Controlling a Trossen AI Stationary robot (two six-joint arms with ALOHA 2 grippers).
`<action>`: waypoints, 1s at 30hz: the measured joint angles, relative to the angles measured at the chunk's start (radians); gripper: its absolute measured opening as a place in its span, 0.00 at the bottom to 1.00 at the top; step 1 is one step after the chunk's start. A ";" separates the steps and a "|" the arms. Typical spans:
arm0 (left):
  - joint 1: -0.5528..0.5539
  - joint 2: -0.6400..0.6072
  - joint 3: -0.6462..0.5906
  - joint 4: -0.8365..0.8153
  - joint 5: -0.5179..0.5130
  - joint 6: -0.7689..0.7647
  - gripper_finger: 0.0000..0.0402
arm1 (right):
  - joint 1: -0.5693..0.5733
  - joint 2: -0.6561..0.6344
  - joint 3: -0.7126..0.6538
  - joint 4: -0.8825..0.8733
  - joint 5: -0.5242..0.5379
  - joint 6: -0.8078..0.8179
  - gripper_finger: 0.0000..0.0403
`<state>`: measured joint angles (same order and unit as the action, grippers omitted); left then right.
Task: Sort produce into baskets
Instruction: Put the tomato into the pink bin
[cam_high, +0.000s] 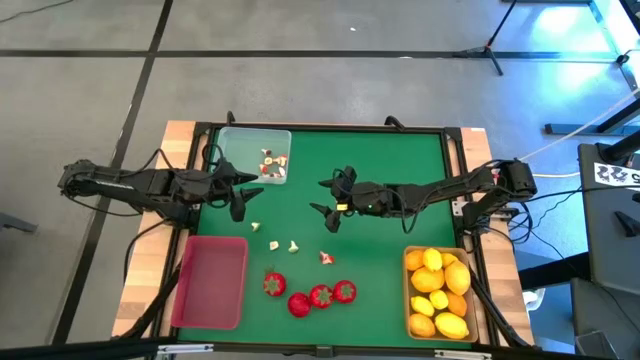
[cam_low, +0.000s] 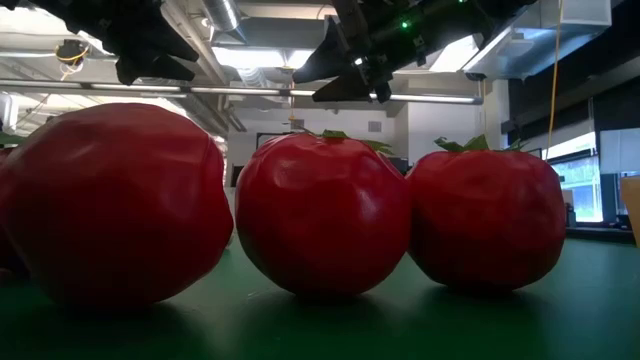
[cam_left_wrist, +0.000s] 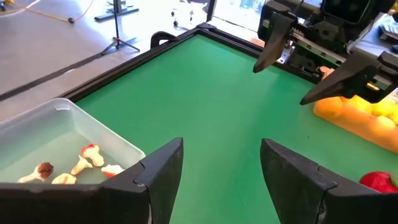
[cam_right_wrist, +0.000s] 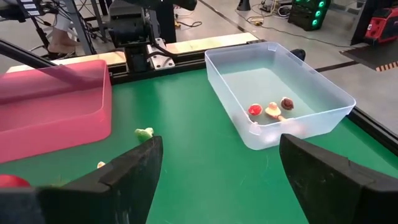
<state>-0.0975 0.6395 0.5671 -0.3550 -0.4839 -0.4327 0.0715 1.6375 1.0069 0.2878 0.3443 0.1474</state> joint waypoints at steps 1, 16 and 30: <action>0.000 0.000 0.000 0.000 0.000 -0.008 0.52 | 0.000 0.000 0.000 0.000 0.000 0.000 0.79; 0.000 0.000 0.000 0.000 0.000 -0.015 0.52 | 0.000 0.000 0.000 0.000 -0.001 0.000 0.79; 0.000 0.000 0.000 0.000 0.000 -0.037 0.52 | 0.000 0.000 0.000 0.000 0.000 0.001 0.79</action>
<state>-0.0974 0.6395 0.5671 -0.3553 -0.4839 -0.4702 0.0715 1.6375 1.0069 0.2882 0.3439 0.1486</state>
